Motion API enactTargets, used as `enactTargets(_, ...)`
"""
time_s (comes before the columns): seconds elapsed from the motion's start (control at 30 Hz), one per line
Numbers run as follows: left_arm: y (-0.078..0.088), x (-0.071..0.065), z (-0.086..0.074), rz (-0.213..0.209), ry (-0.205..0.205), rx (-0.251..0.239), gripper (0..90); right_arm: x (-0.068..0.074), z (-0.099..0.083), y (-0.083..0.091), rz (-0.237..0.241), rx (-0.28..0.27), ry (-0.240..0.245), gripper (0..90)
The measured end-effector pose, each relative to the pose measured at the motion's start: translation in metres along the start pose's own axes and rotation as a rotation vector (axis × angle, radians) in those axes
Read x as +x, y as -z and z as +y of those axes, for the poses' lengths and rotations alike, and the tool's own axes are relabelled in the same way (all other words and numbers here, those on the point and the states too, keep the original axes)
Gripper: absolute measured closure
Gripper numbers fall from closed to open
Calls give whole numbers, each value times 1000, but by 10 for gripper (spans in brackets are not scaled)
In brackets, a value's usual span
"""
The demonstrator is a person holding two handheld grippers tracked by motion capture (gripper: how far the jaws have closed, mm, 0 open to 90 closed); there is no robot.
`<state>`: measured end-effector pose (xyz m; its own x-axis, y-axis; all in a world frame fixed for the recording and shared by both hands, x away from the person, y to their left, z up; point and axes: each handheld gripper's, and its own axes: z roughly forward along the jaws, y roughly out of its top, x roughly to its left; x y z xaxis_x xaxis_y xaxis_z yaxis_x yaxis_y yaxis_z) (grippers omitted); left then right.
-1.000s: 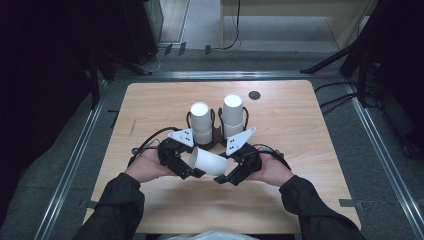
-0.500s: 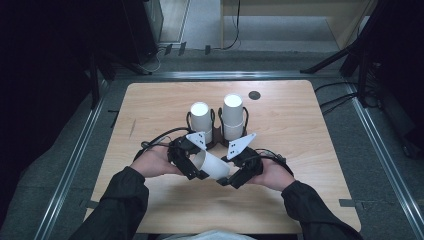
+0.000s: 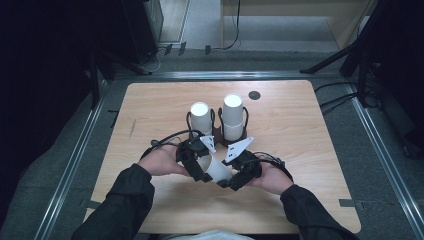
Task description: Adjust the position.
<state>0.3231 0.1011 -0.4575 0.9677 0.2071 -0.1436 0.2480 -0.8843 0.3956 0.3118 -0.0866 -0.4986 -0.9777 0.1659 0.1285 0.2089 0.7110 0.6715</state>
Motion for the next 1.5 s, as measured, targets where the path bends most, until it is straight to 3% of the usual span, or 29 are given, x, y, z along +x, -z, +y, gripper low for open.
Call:
enactTargets(0.3,-6,0,2,-16,24,1,206,2,1,-4,2,16,21,318)
enactTargets(0.57,-6,0,1,-18,4,-14,186,3,2,-2,5,19,25,323)
enactTargets(0.67,-5,-2,0,-5,-12,-36,158,2,2,0,9,9,21,322)
enactTargets(0.83,-1,0,-2,0,10,-87,97,-1,1,8,6,-24,-5,322)
enactTargets(1.3,13,5,-13,8,53,-228,97,-5,1,18,10,-75,-22,321)
enactTargets(1.5,16,3,-21,25,78,-265,97,-7,4,20,27,-86,-23,320)
